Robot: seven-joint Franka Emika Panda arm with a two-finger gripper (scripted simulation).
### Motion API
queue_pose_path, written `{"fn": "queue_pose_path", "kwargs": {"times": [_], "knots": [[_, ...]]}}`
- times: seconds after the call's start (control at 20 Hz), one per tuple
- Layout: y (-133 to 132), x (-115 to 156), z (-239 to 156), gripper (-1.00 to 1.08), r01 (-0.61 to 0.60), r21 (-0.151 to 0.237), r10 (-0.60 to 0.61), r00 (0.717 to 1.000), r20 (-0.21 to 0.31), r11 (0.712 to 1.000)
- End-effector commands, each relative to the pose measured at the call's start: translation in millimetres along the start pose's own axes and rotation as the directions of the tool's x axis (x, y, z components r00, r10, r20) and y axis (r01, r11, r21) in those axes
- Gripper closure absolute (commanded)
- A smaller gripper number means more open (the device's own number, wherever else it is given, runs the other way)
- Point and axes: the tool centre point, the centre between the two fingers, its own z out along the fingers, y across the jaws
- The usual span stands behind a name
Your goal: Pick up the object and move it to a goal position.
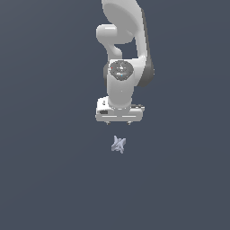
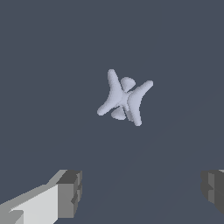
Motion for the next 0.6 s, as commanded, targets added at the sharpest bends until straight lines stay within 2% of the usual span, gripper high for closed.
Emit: {"fn": "queue_pose_path", "kwargs": {"times": [0.0, 0.55], "knots": [[0, 0, 0, -0.92, 0.000, 0.000, 0.000, 1.000, 0.000, 1.000], [-29, 2, -1, -0.92, 0.077, -0.008, -0.077, 0.997, -0.011, 0.997]]}}
